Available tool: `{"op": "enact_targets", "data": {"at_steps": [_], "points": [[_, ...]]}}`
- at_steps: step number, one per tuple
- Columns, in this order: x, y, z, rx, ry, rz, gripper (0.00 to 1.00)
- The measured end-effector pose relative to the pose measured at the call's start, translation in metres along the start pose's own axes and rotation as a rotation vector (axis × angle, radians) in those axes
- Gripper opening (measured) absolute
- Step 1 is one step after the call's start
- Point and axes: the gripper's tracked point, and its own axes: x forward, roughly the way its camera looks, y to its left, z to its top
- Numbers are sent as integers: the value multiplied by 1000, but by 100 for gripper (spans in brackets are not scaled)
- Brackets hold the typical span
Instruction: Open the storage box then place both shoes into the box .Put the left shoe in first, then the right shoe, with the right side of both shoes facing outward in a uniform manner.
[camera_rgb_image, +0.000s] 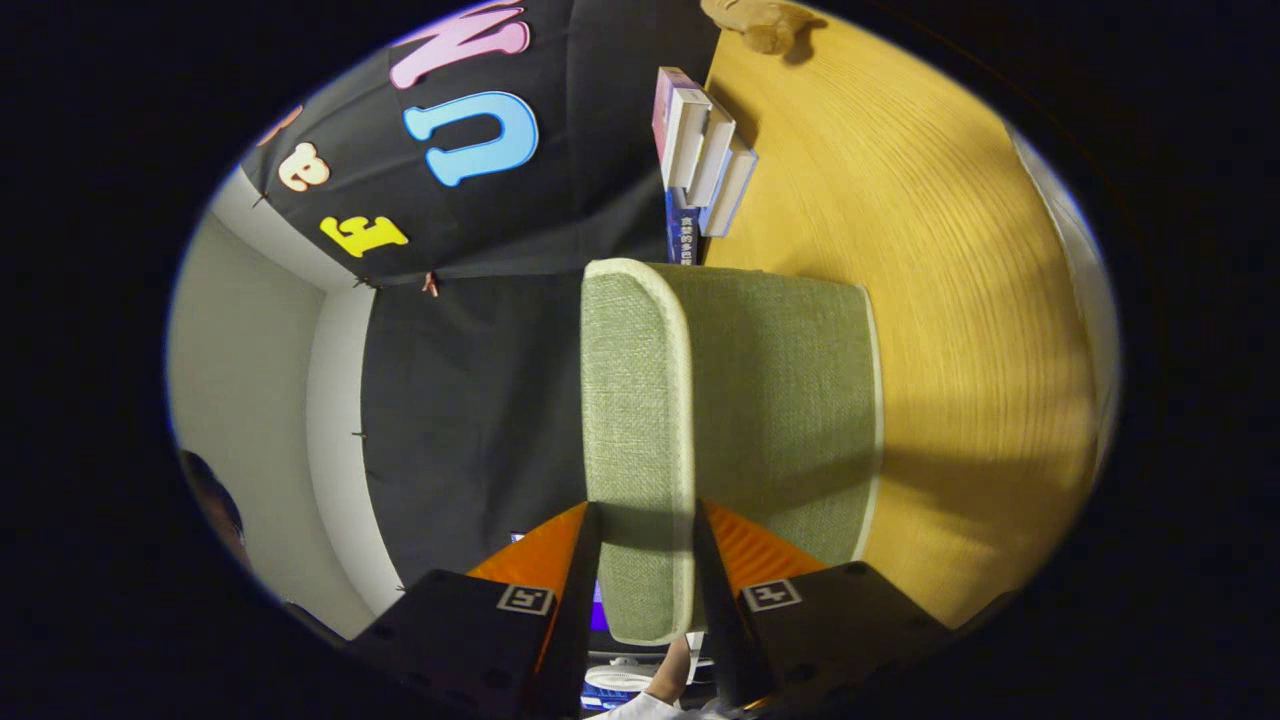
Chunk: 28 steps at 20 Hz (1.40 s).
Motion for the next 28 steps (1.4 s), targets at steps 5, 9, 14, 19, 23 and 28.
{"op": "enact_targets", "data": {"at_steps": [5, 9, 14, 19, 23, 28], "points": [[-8, 28, 18, -65, -75, 54, 5], [-8, 67, 21, -73, -99, 96, 5], [10, 124, 18, -132, -110, 153, 5], [48, 175, 9, -191, -79, 206, 5], [92, 201, 3, -241, -56, 215, 5], [147, 215, -6, -262, -43, 188, 5]]}}
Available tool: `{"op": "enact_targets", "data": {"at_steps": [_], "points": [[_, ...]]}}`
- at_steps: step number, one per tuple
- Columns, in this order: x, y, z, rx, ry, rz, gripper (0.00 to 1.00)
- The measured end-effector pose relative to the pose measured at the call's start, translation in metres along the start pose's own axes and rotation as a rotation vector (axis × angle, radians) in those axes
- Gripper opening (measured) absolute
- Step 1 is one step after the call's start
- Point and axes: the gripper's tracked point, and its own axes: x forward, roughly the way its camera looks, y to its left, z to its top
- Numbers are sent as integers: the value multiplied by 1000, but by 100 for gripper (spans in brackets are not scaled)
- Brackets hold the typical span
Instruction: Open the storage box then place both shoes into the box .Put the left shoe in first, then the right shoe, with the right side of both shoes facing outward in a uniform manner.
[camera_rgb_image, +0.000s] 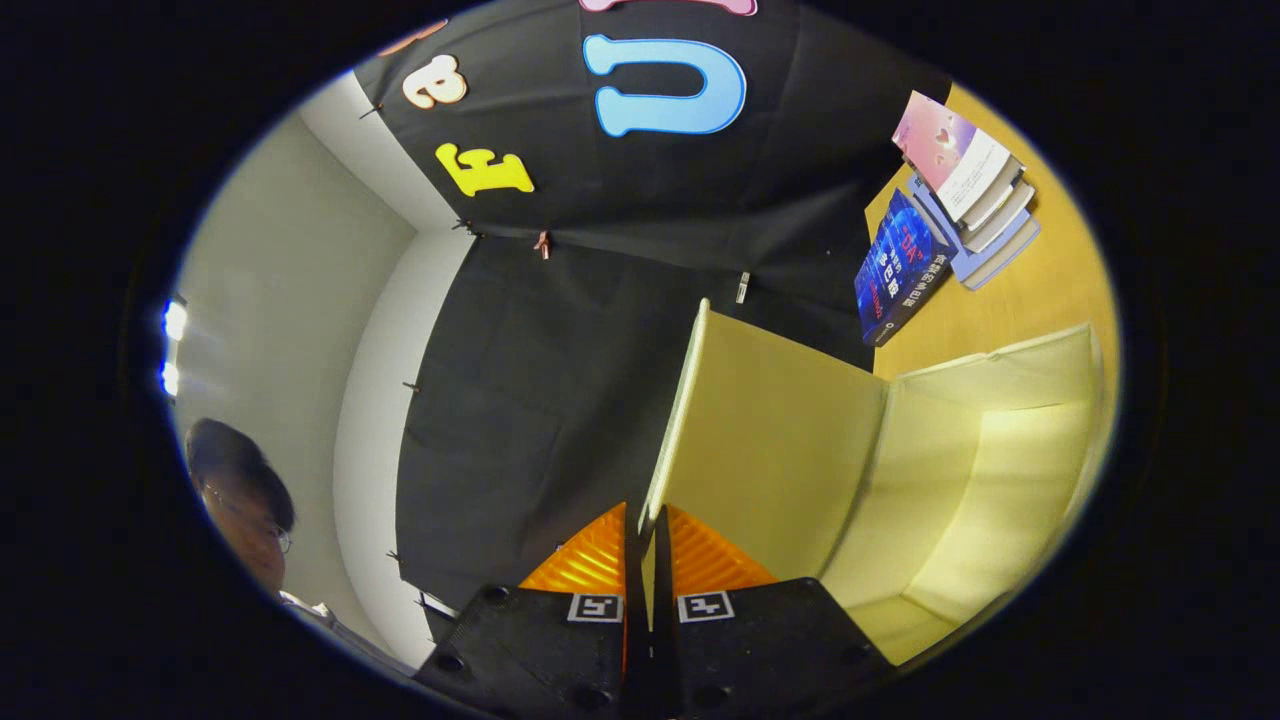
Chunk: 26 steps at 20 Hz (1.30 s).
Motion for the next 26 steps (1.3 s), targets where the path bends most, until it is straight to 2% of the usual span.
{"op": "enact_targets", "data": {"at_steps": [6, 7, 9, 13, 17, 22, 26], "points": [[48, -9, -14, 31, 37, -42, 5], [58, -12, -17, 23, 40, -54, 13], [62, -13, -22, 16, 48, -59, 18], [62, -16, -18, -3, 31, -73, 71], [52, -15, -9, -13, 8, -82, 91], [24, -16, 4, -51, -13, -136, 91], [-23, -27, 19, -136, -34, -238, 91]]}}
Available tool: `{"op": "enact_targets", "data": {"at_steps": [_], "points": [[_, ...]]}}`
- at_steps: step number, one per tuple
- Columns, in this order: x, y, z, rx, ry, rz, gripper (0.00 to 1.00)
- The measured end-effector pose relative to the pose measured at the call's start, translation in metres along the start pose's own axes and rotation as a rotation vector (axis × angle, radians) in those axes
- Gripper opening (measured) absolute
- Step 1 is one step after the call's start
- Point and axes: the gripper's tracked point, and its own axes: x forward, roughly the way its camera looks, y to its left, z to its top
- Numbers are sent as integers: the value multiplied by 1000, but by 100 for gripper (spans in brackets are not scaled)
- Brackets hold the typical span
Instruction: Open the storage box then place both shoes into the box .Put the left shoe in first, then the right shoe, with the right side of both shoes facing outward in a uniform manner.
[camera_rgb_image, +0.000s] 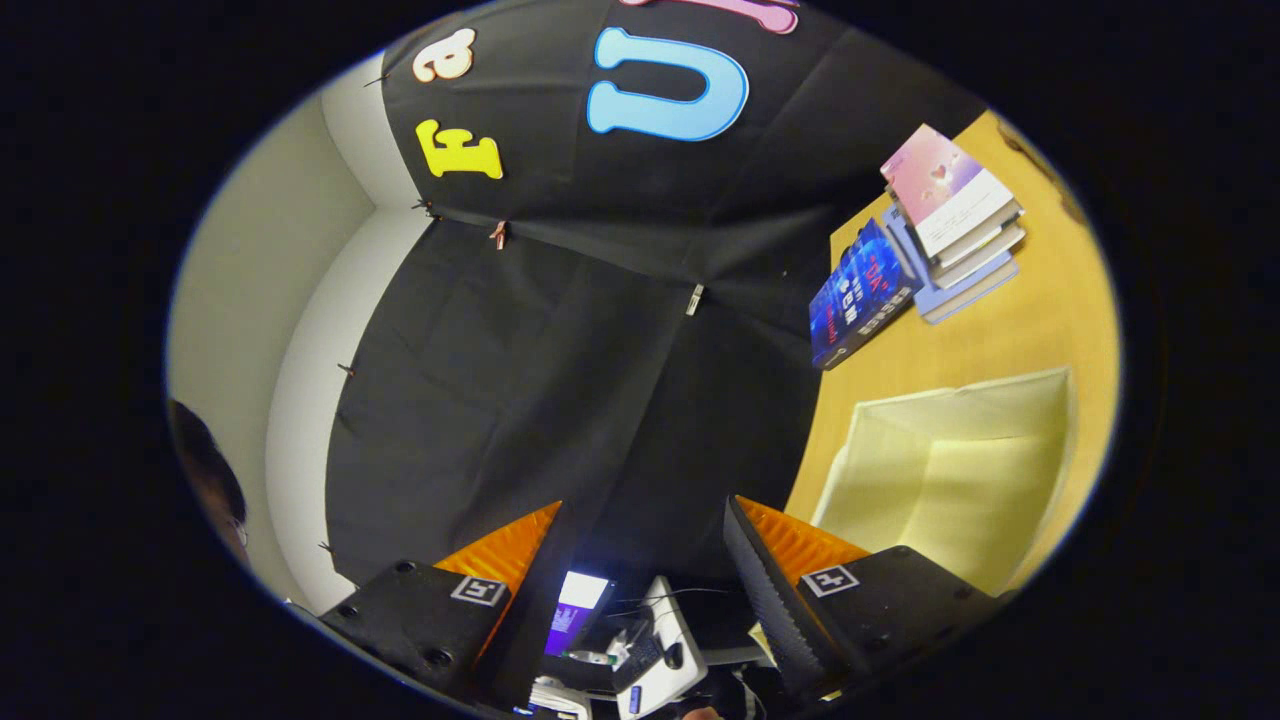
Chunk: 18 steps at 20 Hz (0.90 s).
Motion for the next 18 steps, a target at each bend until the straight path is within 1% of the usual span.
{"op": "enact_targets", "data": {"at_steps": [1, 3, 5, 8, 13, 15, 16, 18], "points": [[-17, -10, 6, -24, -10, -37, 96], [-46, -28, 14, -69, -34, -111, 96], [-78, -56, 18, -123, -40, -213, 96], [-134, -114, 27, -191, -37, -441, 97], [-239, -190, 17, -211, -20, -765, 97], [-266, -217, 6, -189, 20, -852, 97], [-276, -228, 1, -169, 43, -880, 97], [-288, -246, -11, -124, 85, -911, 95]]}}
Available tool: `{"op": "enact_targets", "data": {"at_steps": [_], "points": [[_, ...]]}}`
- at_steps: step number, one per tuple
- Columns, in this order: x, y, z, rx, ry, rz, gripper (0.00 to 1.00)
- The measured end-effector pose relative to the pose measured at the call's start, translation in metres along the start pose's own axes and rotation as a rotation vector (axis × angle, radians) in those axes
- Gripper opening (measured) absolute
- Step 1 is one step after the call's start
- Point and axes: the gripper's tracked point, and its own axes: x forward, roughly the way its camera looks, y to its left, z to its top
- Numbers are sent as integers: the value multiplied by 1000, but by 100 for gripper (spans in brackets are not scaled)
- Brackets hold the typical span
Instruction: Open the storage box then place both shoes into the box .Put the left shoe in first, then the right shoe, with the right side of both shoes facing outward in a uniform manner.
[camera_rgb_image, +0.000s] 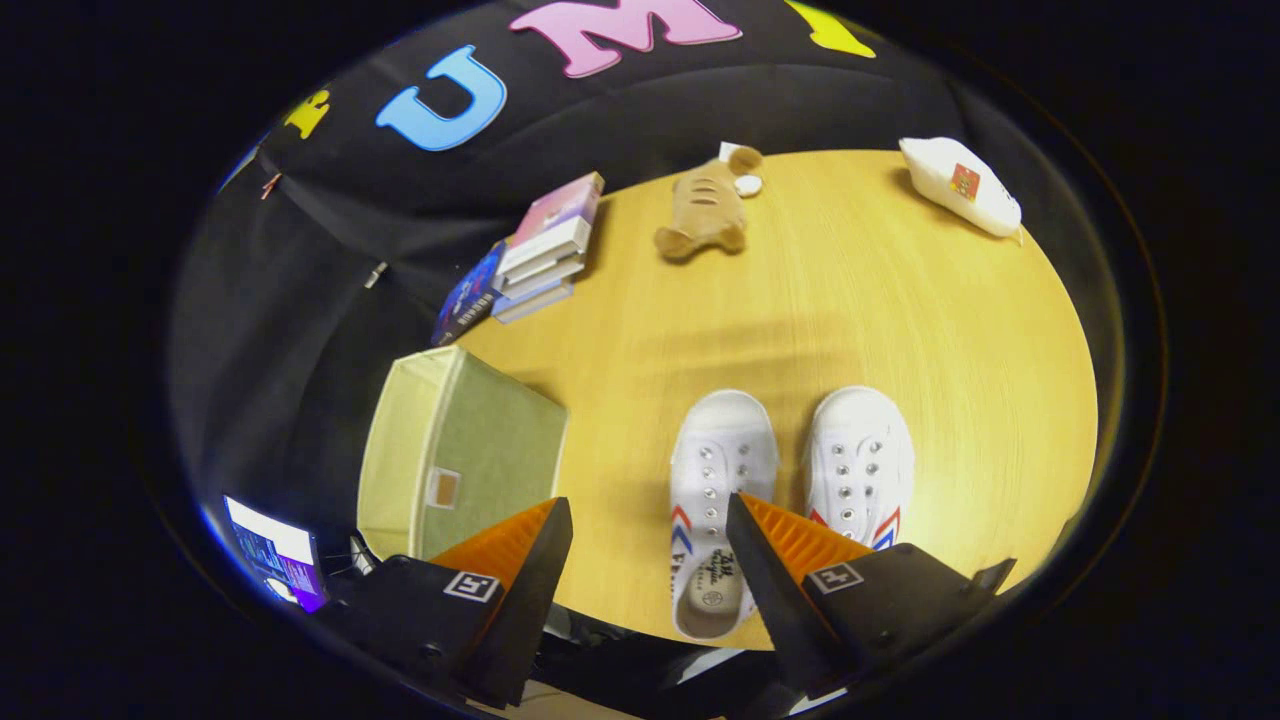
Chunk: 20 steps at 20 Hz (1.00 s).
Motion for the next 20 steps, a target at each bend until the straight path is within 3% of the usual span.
{"op": "enact_targets", "data": {"at_steps": [1, 7, 9, 11, 13, 20], "points": [[7, -9, -7, 8, 29, -10, 87], [39, -39, -27, -15, 167, -59, 66], [46, -46, -28, -7, 204, -83, 53], [49, -48, -28, 10, 227, -90, 49], [47, -50, -29, 14, 246, -95, 36], [42, -73, -41, -35, 295, -160, 38]]}}
